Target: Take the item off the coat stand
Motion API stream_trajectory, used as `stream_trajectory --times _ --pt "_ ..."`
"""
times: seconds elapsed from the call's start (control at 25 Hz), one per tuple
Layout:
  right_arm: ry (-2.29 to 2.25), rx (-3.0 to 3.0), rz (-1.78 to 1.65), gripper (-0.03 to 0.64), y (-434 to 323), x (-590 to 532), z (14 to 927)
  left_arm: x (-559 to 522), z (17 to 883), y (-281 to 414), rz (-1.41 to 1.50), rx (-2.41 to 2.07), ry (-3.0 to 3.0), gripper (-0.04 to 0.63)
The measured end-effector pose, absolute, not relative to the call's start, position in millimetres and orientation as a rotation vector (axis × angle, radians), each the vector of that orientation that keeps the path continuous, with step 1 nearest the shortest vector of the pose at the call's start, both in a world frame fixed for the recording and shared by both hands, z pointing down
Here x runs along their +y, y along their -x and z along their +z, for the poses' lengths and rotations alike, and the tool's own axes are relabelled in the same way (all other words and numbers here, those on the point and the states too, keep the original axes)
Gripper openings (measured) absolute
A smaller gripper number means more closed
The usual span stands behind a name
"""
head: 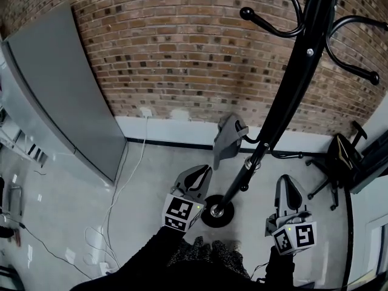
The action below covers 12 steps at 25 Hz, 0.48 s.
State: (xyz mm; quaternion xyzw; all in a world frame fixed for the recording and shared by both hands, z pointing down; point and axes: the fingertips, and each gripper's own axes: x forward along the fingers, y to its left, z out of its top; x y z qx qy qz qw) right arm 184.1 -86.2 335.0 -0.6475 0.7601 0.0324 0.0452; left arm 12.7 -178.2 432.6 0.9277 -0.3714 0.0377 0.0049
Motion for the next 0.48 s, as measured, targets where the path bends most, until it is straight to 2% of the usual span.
stream_trajectory --times 0.08,0.16,0.28,0.36,0.48 --pt "1.969 2.332 0.093 0.011 -185 -88 338 -181 440 -15 0.137 -1.18 -2.896 0.019" --pt "1.966 2.335 0.084 0.011 -187 -89 341 -185 451 -20 0.175 -1.184 -2.886 0.078" --pt "1.968 2.335 0.07 0.011 -191 -89 345 -192 465 -25 0.231 -1.215 -2.863 0.217" --pt "1.971 2.331 0.062 0.011 -193 -88 348 -197 474 -28 0.272 -1.237 -2.85 0.287" --pt "1.981 2.329 0.045 0.011 -197 -87 354 -204 486 -34 0.313 -1.249 -2.852 0.321"
